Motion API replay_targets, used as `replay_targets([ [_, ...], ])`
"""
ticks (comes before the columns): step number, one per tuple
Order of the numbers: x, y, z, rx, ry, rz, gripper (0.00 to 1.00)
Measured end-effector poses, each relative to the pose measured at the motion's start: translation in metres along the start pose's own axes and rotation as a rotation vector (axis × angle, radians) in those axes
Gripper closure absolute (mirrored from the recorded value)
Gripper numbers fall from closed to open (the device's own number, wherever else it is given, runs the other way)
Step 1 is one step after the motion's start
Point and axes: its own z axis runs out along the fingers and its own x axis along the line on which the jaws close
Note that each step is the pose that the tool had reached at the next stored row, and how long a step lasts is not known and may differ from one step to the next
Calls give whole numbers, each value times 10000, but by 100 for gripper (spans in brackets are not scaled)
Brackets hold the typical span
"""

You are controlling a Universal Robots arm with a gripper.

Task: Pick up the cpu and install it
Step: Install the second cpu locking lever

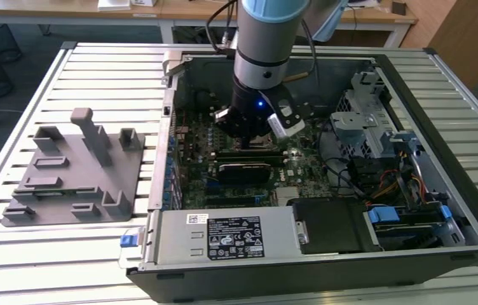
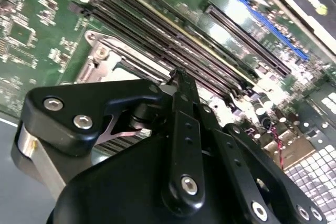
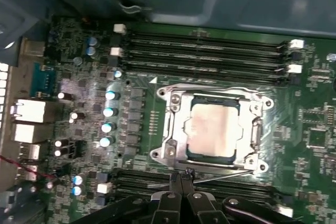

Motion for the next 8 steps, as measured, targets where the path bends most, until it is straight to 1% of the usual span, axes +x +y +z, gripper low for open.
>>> replay_targets([
  [2,39,-10,7,-20,-2,-1,89],
  [3,47,-15,12,-28,-2,0,89],
  [8,60,-35,52,-89,-8,-4,89],
])
